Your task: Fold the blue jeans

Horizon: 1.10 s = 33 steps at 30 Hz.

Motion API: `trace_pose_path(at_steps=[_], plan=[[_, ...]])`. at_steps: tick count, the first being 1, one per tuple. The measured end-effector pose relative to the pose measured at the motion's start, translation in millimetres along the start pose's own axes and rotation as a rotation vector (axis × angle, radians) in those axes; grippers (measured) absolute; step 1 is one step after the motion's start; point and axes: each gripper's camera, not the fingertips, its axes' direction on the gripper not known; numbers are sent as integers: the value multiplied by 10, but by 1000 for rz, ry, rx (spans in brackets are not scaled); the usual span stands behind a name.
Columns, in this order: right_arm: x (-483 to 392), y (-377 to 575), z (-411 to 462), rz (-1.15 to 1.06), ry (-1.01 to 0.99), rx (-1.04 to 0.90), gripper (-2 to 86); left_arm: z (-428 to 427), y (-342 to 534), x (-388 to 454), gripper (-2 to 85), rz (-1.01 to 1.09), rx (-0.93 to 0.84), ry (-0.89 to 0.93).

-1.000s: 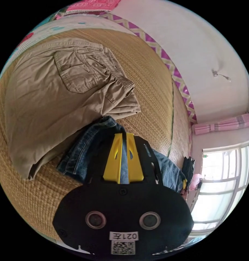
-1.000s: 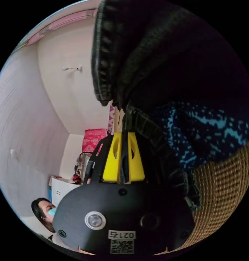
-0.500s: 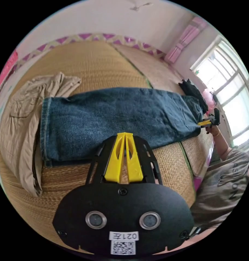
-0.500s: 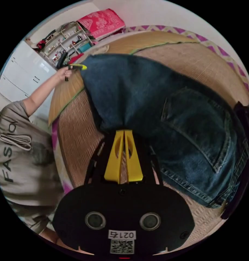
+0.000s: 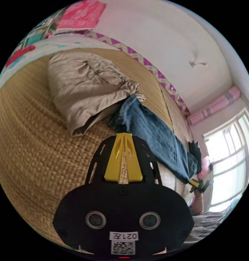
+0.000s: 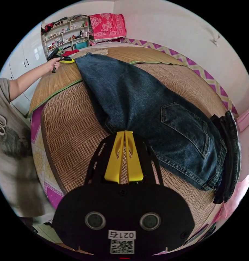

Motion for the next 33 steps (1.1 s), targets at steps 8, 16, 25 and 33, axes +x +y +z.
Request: trace_pose_path(at_steps=[8,16,25,33], plan=[[37,-38,-371,21,23,-13,-6,-167,179,-272,85,-155,53,87],[264,158,-589,100,-67,19,-6,-111,-149,14,104,-202,103,95],[285,436,-712,110,-76,26,-7,-525,-210,254,-7,-194,160,184],[359,915,-1104,251,-200,118,-7,-1364,-57,3450,7,438,268,-2]])
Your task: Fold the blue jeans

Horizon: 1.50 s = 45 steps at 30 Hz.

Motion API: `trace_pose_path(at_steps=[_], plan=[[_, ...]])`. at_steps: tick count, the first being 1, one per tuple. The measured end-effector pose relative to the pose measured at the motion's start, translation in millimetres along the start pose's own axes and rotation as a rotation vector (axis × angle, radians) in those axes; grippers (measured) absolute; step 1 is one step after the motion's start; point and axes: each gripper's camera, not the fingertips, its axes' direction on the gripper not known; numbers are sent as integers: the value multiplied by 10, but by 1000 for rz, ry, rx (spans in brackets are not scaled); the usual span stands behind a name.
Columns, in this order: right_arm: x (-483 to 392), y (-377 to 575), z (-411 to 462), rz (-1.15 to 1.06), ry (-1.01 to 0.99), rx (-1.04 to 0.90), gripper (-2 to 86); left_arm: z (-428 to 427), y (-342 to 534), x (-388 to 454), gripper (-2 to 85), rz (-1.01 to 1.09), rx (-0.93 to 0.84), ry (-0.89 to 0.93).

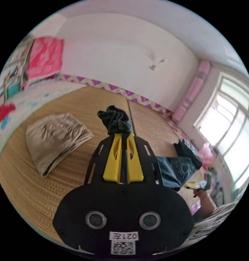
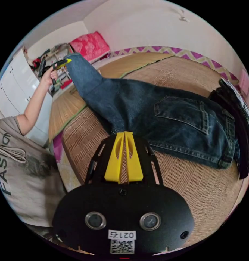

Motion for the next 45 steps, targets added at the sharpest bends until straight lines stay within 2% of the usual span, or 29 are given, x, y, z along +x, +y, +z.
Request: trace_pose_path(at_steps=[2,4,8,11,12,13,16,19,23,24,27,30,32,35,40,45], plan=[[-1,384,-423,63,-2,114,-7,112,-127,818,24,114,-12,15],[-58,723,-658,88,55,138,-6,488,-160,1786,43,206,-57,84],[-237,1561,-935,142,200,104,-6,1500,157,3018,53,316,-247,176],[-308,2129,-992,204,214,85,-6,2432,824,3764,36,420,-410,88],[-315,2229,-988,217,214,78,-6,2724,1119,3938,25,465,-452,-7],[-327,2413,-975,242,216,67,-6,2869,1345,4035,14,504,-444,-81],[-328,2798,-960,295,216,53,-5,2644,1450,4202,2,543,-302,-122],[-297,3033,-987,324,193,77,-3,2477,1440,4460,5,607,-236,-146],[-218,3040,-999,346,155,128,10,2975,1674,4513,37,653,-404,-150],[-205,3021,-1011,354,155,144,15,2925,1705,4487,46,664,-358,-143],[-19,2920,-1087,455,103,264,76,2905,1640,4430,76,696,-422,-56],[430,2822,-1075,645,-30,393,100,2871,1493,4154,83,622,-489,103],[878,2831,-922,875,-231,507,116,2831,1432,3942,78,563,-506,206],[1193,2841,-602,1104,-439,626,122,2727,1428,3644,58,545,-543,369],[1077,2460,-536,1209,-385,727,131,2175,1413,3032,35,507,-440,418],[1097,2037,-499,1274,-349,727,72,1794,1454,2470,-4,493,-450,427]])
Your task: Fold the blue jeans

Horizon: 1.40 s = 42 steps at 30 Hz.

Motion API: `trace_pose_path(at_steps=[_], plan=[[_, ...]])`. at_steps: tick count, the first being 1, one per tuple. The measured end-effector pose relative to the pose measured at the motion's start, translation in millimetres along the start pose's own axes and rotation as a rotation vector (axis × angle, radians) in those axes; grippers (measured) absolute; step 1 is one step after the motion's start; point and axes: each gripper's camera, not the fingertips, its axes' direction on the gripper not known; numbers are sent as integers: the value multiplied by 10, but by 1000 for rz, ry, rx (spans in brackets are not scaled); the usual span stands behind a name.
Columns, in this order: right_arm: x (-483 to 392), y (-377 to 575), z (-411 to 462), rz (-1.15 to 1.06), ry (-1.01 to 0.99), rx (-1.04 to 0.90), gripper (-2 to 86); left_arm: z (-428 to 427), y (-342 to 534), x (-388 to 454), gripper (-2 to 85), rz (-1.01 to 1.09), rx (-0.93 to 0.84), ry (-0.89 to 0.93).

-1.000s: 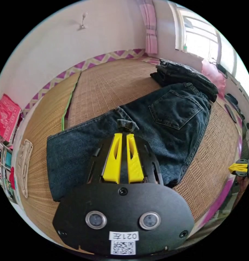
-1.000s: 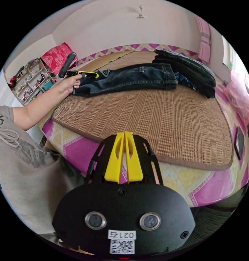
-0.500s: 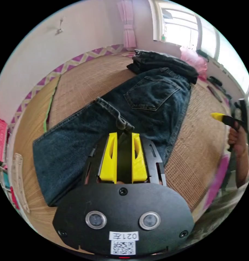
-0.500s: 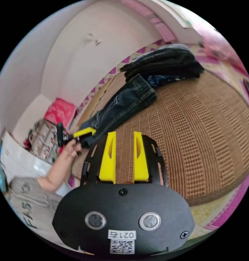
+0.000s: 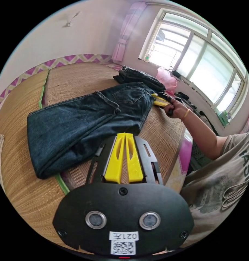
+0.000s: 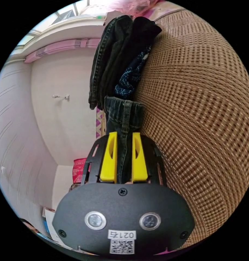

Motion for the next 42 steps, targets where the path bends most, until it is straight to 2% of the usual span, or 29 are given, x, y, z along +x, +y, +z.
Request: trace_pose_path(at_steps=[3,6,8,9,11,12,14,18,19,20,21,26,30,33,36,38,40,42], plan=[[-263,-6,32,-10,-18,17,33,-294,340,-258,-8,-38,16,-13],[-1333,175,10,-325,15,35,21,-608,758,-655,-9,-132,52,-36],[-2512,656,237,-671,116,34,19,-787,1030,-909,-10,-190,90,-20],[-2797,824,332,-758,139,31,19,-893,1211,-1076,-10,-227,121,7],[-3793,1627,839,-1093,215,-5,19,-1010,1460,-1291,-10,-271,160,50],[-3998,1854,992,-1171,229,-17,19,-1061,1609,-1412,-10,-300,188,67],[-4594,2814,1678,-1468,277,-76,22,-1122,1817,-1581,-10,-335,243,117],[-4748,4113,2854,-1827,380,-279,22,-1148,2200,-1907,-10,-384,352,256],[-4590,4428,3296,-1909,474,-404,22,-1163,2249,-1929,-10,-385,360,247],[-4348,4636,3696,-1947,575,-523,22,-1165,2263,-1923,-10,-379,359,235],[-4219,4710,3838,-1970,604,-559,21,-1161,2270,-1898,-10,-362,348,209],[-4172,4943,3795,-2101,665,-346,21,-1095,2323,-1987,-10,-417,297,147],[-3938,4920,3968,-2156,692,-417,26,-1073,2384,-2041,-10,-384,301,175],[-3747,4824,3991,-2213,670,-370,35,-983,2432,-2170,-10,-398,268,243],[-3844,4427,3907,-2033,554,-473,43,-1151,2531,-2275,-10,-419,372,350],[-3843,3992,3773,-1836,390,-540,42,-1381,2566,-2362,-10,-443,499,410],[-3698,3684,3787,-1690,289,-592,32,-1611,2436,-2491,-9,-469,593,332],[-3439,3511,3926,-1615,258,-652,23,-1609,2169,-2636,-9,-477,589,228]])
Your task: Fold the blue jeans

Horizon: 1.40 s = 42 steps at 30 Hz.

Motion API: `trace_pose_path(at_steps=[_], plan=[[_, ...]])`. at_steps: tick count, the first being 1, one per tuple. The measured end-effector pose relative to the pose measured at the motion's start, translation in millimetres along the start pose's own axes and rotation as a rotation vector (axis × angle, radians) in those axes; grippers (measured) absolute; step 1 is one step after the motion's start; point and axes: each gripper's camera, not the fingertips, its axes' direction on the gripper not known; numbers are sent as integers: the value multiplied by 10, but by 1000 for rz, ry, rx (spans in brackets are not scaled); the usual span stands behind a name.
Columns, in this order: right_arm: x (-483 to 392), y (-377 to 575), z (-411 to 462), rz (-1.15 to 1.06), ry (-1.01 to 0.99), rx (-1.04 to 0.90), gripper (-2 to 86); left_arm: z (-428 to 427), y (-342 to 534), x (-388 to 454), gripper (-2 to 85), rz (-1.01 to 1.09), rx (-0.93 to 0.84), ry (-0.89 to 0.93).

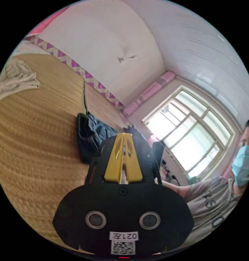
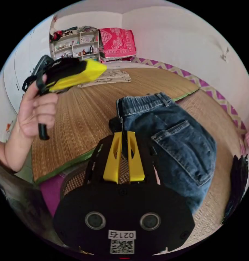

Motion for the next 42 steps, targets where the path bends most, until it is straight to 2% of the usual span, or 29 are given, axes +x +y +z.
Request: trace_pose_path(at_steps=[2,4,5,6,9,12,13,15,17,19,24,28,34,39,42], plan=[[141,154,226,18,-18,-41,12,394,-258,-147,-9,-10,-79,-73],[243,294,219,27,-37,-31,1,1092,-367,-555,-9,-103,-330,-192],[350,419,145,34,-48,-31,-2,1209,-329,-664,-9,-126,-379,-239],[419,504,81,44,-45,-20,-3,1267,-245,-803,-9,-117,-388,-278],[958,1073,-358,210,96,85,9,1187,-128,-1087,-9,-179,-376,-201],[1774,1716,-558,440,238,93,66,1181,-41,-1227,-8,-228,-342,-155],[2163,1971,-499,532,209,55,84,1149,-27,-1279,-6,-278,-321,-131],[2750,2373,-293,670,-12,19,101,1015,-9,-1314,-1,-328,-255,-81],[3367,2912,119,851,-382,41,117,857,-26,-1318,18,-323,-212,-62],[3623,3227,390,930,-477,48,127,722,-107,-1384,85,-306,-227,-101],[3993,3767,963,1006,-596,11,135,868,-130,-1821,144,-402,-349,-36],[4141,4114,1388,1018,-670,5,127,1320,-71,-1970,130,-421,-449,35],[4213,4695,1992,1082,-817,86,86,1699,-50,-1921,78,-421,-571,-54],[4233,4994,1966,1025,-843,147,73,1606,6,-1825,61,-432,-538,63],[4303,5127,1634,967,-845,194,70,1714,-74,-1424,58,-380,-526,144]])
